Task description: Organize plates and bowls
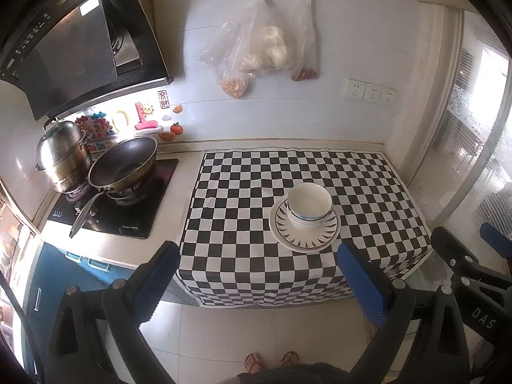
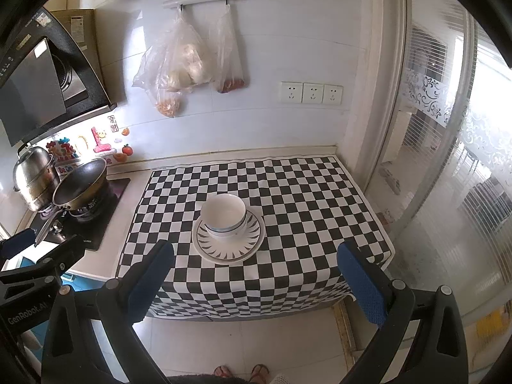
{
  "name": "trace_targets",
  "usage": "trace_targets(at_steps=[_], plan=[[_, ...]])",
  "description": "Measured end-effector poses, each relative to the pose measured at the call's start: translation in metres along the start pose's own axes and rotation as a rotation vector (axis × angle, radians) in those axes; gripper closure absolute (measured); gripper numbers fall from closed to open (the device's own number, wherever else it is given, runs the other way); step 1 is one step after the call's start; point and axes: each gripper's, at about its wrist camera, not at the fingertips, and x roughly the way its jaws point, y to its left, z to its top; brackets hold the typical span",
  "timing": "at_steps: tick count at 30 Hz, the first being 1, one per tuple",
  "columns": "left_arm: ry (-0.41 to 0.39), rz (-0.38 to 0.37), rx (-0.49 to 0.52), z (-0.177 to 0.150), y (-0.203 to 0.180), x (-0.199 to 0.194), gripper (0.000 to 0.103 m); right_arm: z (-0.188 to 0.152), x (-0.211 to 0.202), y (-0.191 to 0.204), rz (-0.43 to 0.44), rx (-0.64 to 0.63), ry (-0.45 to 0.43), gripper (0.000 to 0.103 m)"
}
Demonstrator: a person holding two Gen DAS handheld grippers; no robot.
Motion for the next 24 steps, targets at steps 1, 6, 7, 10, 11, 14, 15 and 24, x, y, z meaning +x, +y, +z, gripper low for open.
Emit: trace_targets(at_steps=[1, 6, 7, 10, 11, 14, 15, 24], plan=[[0.001, -0.001, -0.001, -0.001, 0.0, 0.0, 0.002, 0.0, 0.0, 0.0, 0.002, -0.001, 0.002, 0.0], [0.006, 0.001, -0.005, -0.003, 0.002, 0.0, 0.002, -0.001, 0.0, 0.002, 0.005, -0.002, 0.009, 0.0], [0.007, 0.002, -0.006, -0.003, 0.003, 0.0, 0.002, -0.001, 0.0, 0.002, 0.006, -0.003, 0.01, 0.0], [0.008, 0.004, -0.009, -0.003, 0.006, 0.0, 0.002, -0.002, 0.0, 0.003, 0.006, -0.006, 0.008, 0.0], [0.008, 0.005, -0.009, -0.002, 0.007, 0.001, 0.002, -0.002, 0.0, 0.003, 0.007, -0.008, 0.007, 0.0], [0.006, 0.008, -0.009, -0.003, 0.009, 0.0, 0.002, -0.002, 0.001, 0.004, 0.008, -0.014, 0.004, 0.0], [0.006, 0.008, -0.008, -0.003, 0.009, 0.0, 0.002, -0.002, 0.001, 0.004, 0.008, -0.016, 0.004, 0.0], [0.007, 0.007, -0.009, -0.003, 0.01, 0.0, 0.002, 0.0, 0.004, 0.005, 0.012, -0.023, 0.008, 0.0]])
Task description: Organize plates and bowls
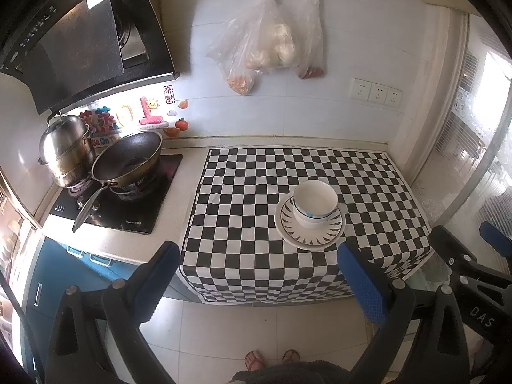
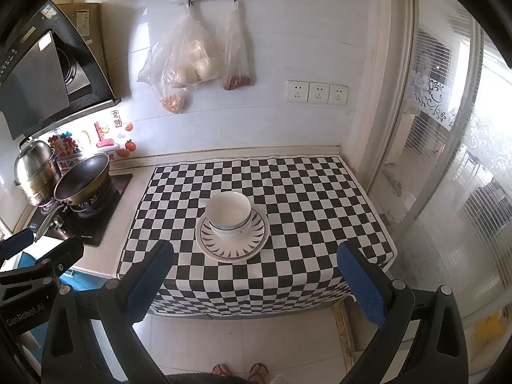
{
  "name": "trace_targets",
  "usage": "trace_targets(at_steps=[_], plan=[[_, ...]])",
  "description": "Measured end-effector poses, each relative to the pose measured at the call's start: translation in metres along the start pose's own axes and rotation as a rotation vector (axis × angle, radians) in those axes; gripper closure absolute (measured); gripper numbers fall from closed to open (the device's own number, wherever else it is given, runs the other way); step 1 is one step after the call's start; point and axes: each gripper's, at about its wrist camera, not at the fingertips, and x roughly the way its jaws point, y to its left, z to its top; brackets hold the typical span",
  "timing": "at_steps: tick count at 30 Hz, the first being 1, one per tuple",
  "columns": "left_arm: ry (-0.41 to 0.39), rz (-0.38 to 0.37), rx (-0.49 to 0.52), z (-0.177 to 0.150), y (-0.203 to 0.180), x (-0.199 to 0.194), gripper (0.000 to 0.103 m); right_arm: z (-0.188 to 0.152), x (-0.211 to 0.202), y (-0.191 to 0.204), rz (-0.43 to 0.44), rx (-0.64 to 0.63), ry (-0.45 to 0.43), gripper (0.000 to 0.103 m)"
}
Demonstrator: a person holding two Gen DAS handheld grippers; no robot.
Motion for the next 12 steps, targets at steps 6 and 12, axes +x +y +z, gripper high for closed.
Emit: trace_targets(at_steps=[6, 12], plan=[[0.001, 0.002, -0.003, -0.0009, -0.0014, -0.0007, 0.002, 0.0009, 0.0011, -0.0001, -0.001, -0.001, 0.0, 0.0], [-0.015, 0.018, -0.001, -0.0042, 0.0007, -0.0027, 0.002, 0.0008, 0.0015, -0.0007, -0.002, -0.002, 0.0, 0.0]])
